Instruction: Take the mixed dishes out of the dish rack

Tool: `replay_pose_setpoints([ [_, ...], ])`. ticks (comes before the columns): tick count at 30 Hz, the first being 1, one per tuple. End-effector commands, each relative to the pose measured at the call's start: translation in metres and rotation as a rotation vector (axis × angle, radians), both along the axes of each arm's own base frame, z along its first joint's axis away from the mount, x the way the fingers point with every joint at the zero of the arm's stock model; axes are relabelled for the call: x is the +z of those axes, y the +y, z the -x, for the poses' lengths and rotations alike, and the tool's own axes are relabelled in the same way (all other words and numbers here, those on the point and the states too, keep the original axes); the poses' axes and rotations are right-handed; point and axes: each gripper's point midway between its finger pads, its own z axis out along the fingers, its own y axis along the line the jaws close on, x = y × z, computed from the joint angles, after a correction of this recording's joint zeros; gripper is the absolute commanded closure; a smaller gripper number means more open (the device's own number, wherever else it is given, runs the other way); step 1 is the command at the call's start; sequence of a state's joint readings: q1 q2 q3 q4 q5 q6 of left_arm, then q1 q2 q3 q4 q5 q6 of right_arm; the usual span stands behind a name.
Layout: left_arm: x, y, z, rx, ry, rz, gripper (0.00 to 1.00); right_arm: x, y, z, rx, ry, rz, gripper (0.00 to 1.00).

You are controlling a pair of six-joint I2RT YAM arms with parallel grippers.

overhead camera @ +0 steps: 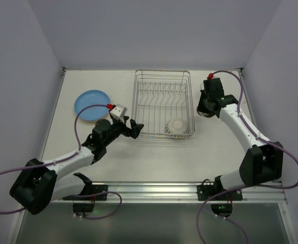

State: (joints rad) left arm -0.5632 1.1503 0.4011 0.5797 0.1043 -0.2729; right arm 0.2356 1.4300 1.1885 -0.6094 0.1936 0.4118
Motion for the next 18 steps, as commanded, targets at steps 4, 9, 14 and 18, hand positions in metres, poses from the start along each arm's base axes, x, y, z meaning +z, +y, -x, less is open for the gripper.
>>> replay_pose_setpoints([
  [4,0.023,-0.002,-0.007,0.006,-0.089,0.041,0.00,-0.006,-0.010,-0.029,-0.028,0.045,0.104,1.00],
  [9,0.026,-0.004,-0.005,-0.008,-0.091,0.051,0.00,-0.010,-0.009,-0.042,-0.046,0.073,0.114,1.00],
  [14,0.031,-0.005,-0.002,-0.015,-0.100,0.060,0.00,-0.016,-0.014,-0.054,-0.064,0.094,0.159,1.00],
  [18,0.032,-0.005,-0.001,-0.022,-0.102,0.060,0.00,-0.020,-0.013,-0.068,-0.062,0.108,0.182,1.00],
])
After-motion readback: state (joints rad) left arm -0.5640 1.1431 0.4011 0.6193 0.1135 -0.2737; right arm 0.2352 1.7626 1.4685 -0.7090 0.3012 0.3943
